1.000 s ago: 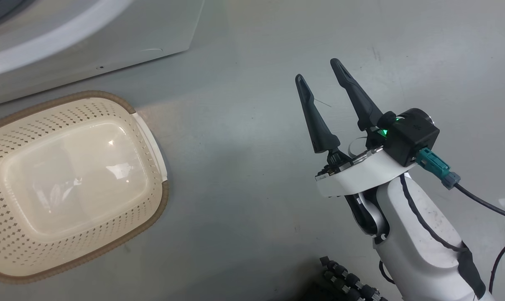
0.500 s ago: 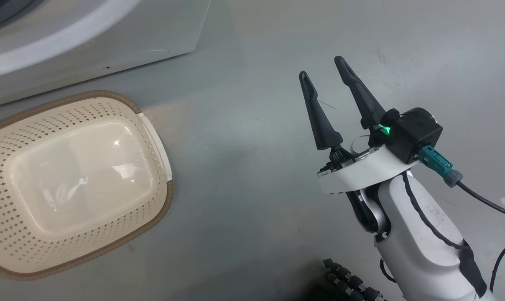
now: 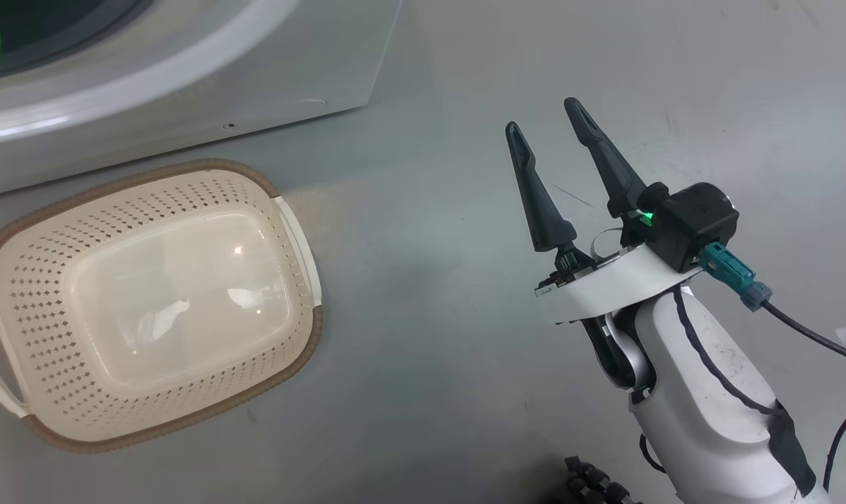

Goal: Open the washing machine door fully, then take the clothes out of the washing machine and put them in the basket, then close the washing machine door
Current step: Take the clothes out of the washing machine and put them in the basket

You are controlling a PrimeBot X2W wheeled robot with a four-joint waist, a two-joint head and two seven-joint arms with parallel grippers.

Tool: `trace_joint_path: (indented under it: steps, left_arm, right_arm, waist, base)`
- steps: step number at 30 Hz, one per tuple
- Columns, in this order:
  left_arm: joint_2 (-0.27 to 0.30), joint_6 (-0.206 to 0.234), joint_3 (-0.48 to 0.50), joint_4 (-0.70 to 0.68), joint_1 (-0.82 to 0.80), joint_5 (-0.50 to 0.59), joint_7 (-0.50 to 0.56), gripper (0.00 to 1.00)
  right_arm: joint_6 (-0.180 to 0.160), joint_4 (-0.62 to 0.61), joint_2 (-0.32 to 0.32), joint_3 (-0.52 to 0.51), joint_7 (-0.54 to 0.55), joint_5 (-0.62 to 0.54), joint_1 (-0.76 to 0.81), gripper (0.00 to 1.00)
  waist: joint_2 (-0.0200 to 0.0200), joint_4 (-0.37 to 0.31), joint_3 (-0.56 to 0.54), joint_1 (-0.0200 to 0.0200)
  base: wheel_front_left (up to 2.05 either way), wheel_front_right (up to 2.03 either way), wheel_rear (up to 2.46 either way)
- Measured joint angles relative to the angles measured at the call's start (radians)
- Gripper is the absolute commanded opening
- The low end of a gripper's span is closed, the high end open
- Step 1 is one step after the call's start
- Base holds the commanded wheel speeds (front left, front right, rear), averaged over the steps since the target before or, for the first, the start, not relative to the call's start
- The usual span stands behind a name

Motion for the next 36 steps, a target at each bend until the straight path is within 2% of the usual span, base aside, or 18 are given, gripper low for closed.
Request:
trace_joint_path:
  steps: [8, 22, 36]
  left_arm:
    - [-0.025, 0.000, 0.003, -0.016, 0.109, 0.006, -0.142, 0.00]
    - [-0.084, 0.011, 0.001, -0.064, 0.332, 0.006, -0.328, 0.00]
    - [-0.118, 0.059, 0.009, -0.234, 0.477, 0.023, -0.393, 0.00]
  right_arm:
    - [0.009, 0.026, -0.001, -0.009, 0.000, -0.007, 0.004, 1.00]
    - [0.026, 0.097, -0.004, -0.041, 0.000, -0.053, 0.079, 1.00]
    - [0.043, 0.137, -0.004, -0.081, 0.000, -0.068, 0.166, 1.00]
  waist:
    - [0.0000, 0.032, -0.058, 0.0000]
    - [0.0000, 0.087, -0.186, 0.0000]
    - [0.0000, 0.142, -0.327, 0.0000]
  base:
    - [0.00, 0.00, 0.00]
    - [0.00, 0.00, 0.00]
    - [0.00, 0.00, 0.00]
